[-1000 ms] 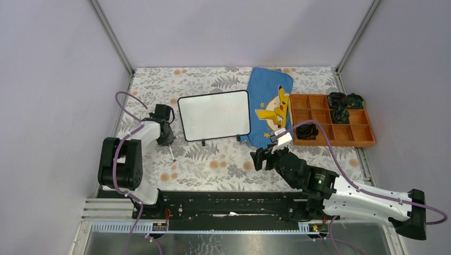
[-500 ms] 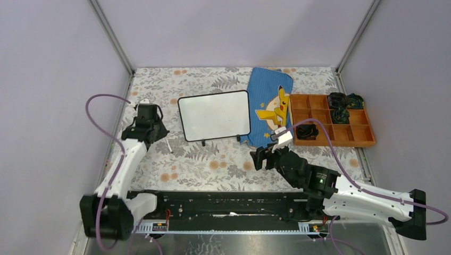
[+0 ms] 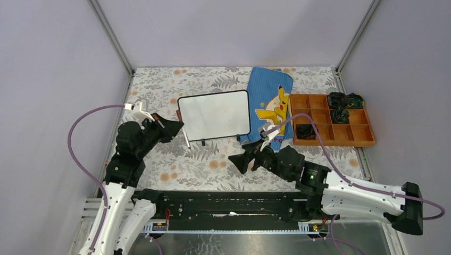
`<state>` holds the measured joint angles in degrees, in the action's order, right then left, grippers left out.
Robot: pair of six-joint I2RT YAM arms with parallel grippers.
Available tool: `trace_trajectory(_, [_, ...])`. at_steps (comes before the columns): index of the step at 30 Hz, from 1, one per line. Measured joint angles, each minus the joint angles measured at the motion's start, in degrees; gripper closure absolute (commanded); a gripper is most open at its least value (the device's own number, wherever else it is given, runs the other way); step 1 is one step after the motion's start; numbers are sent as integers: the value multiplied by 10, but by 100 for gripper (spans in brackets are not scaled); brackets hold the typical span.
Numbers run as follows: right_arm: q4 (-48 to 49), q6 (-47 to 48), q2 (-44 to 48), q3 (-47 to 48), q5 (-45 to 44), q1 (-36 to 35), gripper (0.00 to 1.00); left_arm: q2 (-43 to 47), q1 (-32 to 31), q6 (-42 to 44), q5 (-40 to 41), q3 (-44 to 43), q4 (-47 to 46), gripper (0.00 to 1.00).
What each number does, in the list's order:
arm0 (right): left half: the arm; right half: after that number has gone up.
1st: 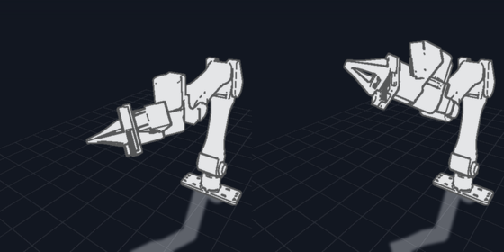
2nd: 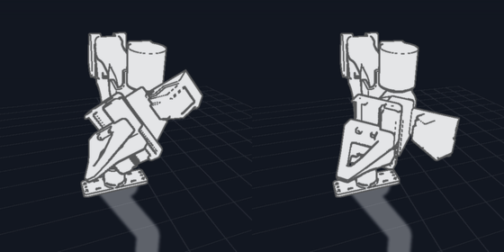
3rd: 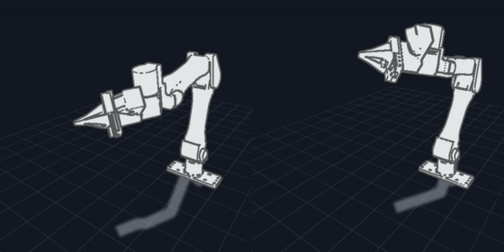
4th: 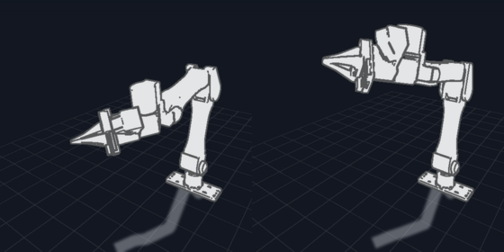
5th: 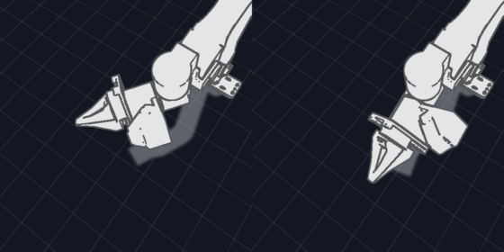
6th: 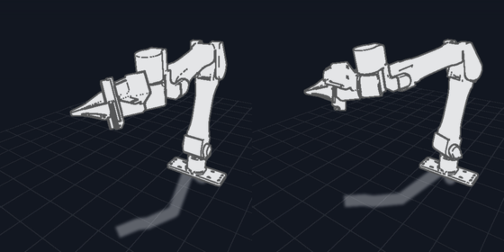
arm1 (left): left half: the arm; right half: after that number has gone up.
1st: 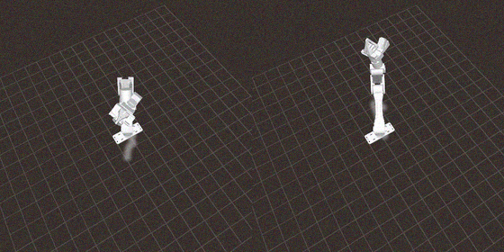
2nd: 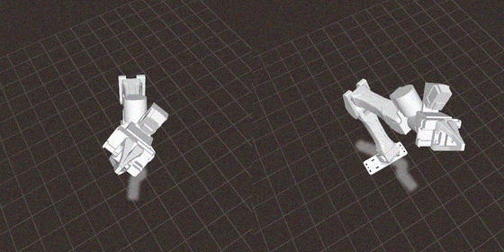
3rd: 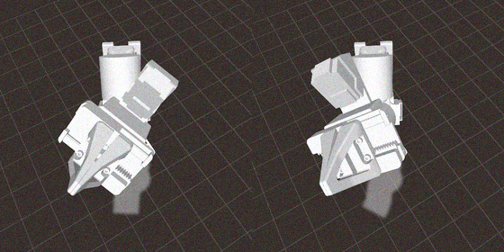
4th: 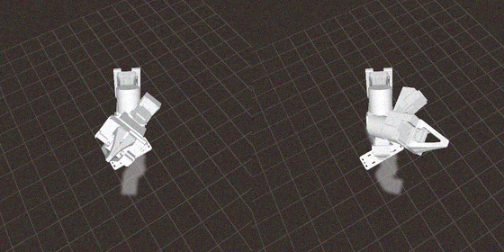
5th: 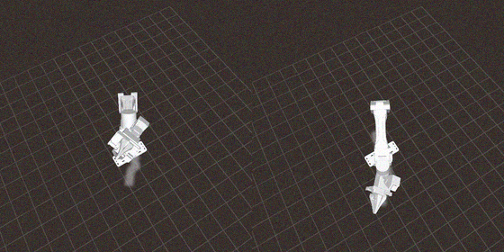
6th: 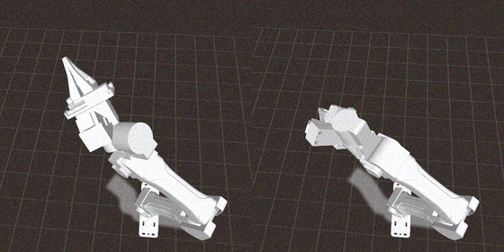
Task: Write a sentence on the whiteboard
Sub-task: Open the whiteboard marker.
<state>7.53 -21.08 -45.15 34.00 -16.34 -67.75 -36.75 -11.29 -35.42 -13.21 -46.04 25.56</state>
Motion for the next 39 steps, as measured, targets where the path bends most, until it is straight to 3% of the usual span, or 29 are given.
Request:
trace_trajectory(8, [140,-38,-123,18,69,0,12,48,-15,-83,-122,104,-176,100])
trace_trajectory(13, [217,-76,-191,41,74,0,14,64,-23,-127,-149,142,-245,100])
trace_trajectory(20, [236,-120,-262,120,75,0,18,82,-37,-150,-165,144,-290,100])
trace_trajectory(27, [238,-142,-290,153,80,0,29,94,-41,-157,-168,144,-299,100])
trace_trajectory(39, [237,-157,-316,171,86,0,58,104,-50,-171,-181,144,-304,100])
